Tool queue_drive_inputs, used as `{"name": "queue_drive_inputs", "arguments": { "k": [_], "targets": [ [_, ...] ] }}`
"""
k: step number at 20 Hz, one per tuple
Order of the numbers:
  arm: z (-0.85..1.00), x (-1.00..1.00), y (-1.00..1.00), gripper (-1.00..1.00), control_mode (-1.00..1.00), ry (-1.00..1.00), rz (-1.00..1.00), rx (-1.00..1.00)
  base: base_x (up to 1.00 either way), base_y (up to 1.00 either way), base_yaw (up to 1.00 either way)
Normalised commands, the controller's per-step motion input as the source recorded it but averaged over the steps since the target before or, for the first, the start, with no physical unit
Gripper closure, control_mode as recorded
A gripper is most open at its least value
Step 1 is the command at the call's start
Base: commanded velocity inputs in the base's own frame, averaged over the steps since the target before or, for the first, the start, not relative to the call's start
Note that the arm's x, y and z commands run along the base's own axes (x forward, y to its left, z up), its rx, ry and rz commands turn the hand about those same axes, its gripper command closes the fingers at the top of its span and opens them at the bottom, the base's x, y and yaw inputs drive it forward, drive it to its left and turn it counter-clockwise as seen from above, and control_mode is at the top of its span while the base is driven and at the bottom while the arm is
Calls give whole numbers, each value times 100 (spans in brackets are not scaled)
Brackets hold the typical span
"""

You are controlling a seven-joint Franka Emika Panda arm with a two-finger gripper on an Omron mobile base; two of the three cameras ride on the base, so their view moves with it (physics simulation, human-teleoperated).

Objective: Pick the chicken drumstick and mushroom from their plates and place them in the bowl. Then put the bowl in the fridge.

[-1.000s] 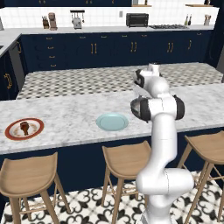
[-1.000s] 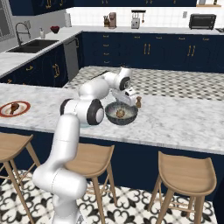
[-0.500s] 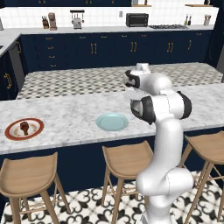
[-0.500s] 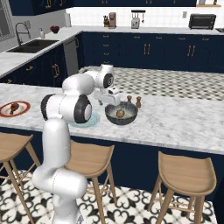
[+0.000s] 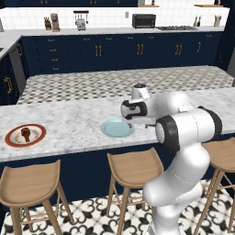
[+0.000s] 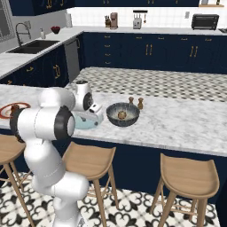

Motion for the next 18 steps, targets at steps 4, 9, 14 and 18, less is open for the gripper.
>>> {"name": "queue_drive_inputs", "arguments": {
  "k": [4,9,14,18],
  "targets": [
    [31,-8,1,-100,-100,3,12,6,0,0,0],
    [4,0,0,-100,-100,0,2,2,0,0,0],
    [0,-3,4,-100,-100,0,0,0,0,0,0],
    [0,0,0,-100,100,0,0,0,-7,76,0]
  ]
}}
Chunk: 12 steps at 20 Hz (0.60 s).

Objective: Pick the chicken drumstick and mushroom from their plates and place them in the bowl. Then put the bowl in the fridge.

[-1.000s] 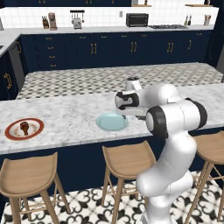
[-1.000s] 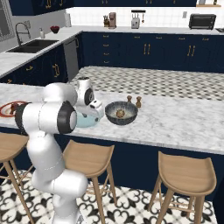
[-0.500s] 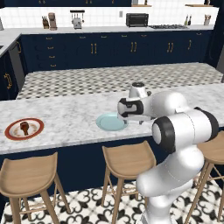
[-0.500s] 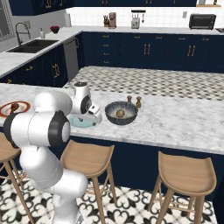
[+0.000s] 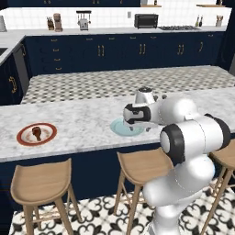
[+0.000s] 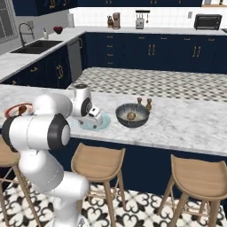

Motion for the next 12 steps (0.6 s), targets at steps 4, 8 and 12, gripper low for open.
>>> {"name": "queue_drive_inputs", "arguments": {
  "k": [4,8,12],
  "targets": [
    [0,0,0,-100,100,0,0,0,0,88,0],
    [0,0,0,-100,100,0,0,0,6,61,0],
    [0,0,0,-100,100,0,0,0,15,50,0]
  ]
}}
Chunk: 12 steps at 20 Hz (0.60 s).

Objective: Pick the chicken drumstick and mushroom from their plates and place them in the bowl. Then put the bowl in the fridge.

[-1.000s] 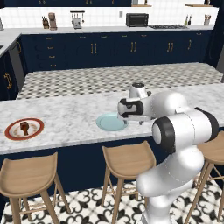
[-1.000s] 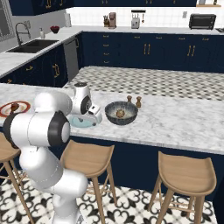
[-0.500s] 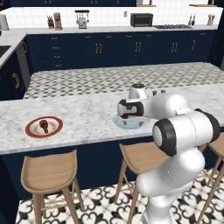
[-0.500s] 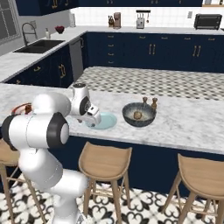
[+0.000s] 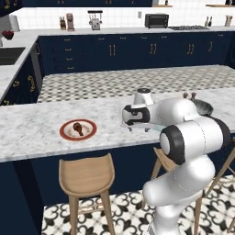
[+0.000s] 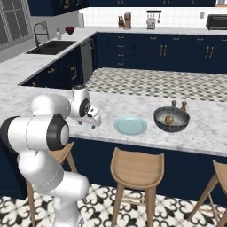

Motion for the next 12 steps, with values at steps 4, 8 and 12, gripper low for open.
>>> {"name": "queue_drive_inputs", "arguments": {
  "k": [4,8,12],
  "targets": [
    [0,0,0,-100,100,0,0,0,27,29,0],
    [0,0,0,-100,100,0,0,0,43,51,-1],
    [0,0,0,-100,100,0,0,0,68,0,0]
  ]
}}
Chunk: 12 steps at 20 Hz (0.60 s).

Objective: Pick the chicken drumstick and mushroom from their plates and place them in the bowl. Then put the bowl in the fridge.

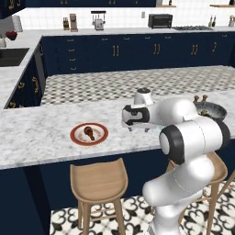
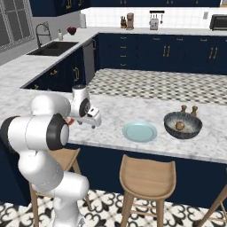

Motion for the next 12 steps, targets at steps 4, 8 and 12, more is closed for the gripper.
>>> {"name": "queue_drive_inputs", "arguments": {
  "k": [4,8,12],
  "targets": [
    [0,0,0,-100,100,0,0,0,78,0,0],
    [0,0,0,-100,100,0,0,0,31,0,0],
    [-1,0,10,-100,-100,0,2,0,0,0,0]
  ]
}}
